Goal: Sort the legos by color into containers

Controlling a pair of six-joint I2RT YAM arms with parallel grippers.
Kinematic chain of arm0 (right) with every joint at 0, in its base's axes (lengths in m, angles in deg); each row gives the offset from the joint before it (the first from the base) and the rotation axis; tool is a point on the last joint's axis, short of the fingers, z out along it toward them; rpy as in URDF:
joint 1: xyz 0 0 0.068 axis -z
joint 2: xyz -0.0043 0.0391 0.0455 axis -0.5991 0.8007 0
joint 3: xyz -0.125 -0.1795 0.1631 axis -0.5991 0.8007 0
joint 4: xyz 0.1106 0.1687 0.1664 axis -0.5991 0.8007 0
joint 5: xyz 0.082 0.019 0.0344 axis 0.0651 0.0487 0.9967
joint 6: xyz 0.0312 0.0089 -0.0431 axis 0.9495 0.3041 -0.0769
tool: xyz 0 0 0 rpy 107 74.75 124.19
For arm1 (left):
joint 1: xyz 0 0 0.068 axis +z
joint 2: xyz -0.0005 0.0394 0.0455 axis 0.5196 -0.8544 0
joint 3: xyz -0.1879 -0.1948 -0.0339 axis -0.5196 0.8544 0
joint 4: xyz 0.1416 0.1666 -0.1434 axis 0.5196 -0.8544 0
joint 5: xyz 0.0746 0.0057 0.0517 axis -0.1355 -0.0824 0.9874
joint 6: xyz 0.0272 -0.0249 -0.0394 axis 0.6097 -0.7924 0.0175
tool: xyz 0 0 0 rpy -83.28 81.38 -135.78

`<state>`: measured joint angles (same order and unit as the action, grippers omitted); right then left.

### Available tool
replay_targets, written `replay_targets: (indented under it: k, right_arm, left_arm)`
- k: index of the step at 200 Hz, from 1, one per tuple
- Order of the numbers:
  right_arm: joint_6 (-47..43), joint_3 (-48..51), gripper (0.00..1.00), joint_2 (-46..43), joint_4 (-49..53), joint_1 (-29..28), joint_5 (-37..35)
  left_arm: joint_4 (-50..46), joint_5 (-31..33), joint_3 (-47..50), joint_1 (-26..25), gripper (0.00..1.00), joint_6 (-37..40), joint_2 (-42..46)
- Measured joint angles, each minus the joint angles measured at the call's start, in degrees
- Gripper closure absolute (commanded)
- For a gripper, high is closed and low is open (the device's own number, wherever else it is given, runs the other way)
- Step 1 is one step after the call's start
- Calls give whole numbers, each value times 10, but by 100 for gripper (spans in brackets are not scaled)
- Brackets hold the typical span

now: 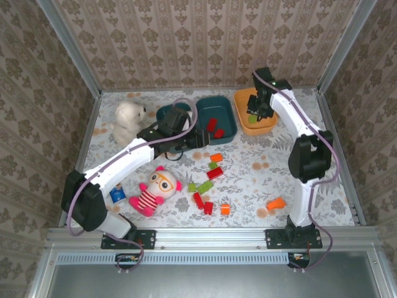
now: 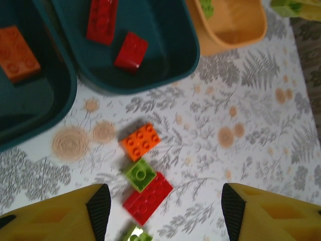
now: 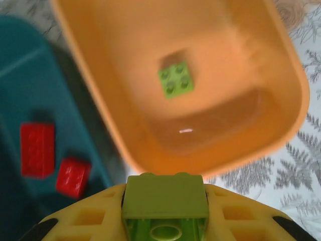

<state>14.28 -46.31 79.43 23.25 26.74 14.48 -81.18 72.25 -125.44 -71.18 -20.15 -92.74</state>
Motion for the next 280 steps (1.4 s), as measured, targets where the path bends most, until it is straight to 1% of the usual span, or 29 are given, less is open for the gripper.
replay_targets:
  k: [22, 56, 93, 105, 123, 141, 157, 179, 195, 212, 233, 258, 280]
  right_arm:
    - [15, -86, 76, 92, 4, 25, 1]
    - [33, -218, 73, 216, 18, 44, 4]
    - [54, -266, 70, 278, 21, 53, 15]
    - [60, -269, 65, 288, 20, 54, 19]
    - [70, -270, 50, 294, 23, 55, 25]
    - [76, -274, 39, 294, 24, 55, 33]
    - [77, -283, 35, 294, 28, 55, 39]
    - [77, -289, 34, 287, 31, 54, 46]
    - [77, -283, 34, 263, 34, 51, 47]
    - [78, -234, 34, 198, 29, 43, 46]
    - [85, -116, 32, 61, 10, 21, 38]
    - [110, 36, 28, -131, -3, -8, 35]
    - [134, 139, 27, -271, 5, -10, 40]
  left_arm:
    - [13, -7, -14, 14, 37, -2, -22]
    - [17, -17, -26, 33, 37, -2, -50]
    - [18, -29, -43, 36, 37, 5, -72]
    - [18, -35, -47, 35, 37, 10, -78]
    - [17, -41, -52, 32, 37, 22, -86]
    - [14, -47, -59, 28, 37, 34, -97]
    - [6, -53, -68, 21, 37, 47, -109]
    - [-11, -60, -96, 5, 36, 71, -132]
    - [-23, -67, -124, -13, 36, 96, -151]
    - [-38, -76, -156, -39, 35, 125, -170]
    - [-48, -87, -180, -80, 33, 163, -190]
    - [-50, -86, -186, -143, 31, 211, -207]
    - [-49, -75, -188, -204, 30, 253, -226]
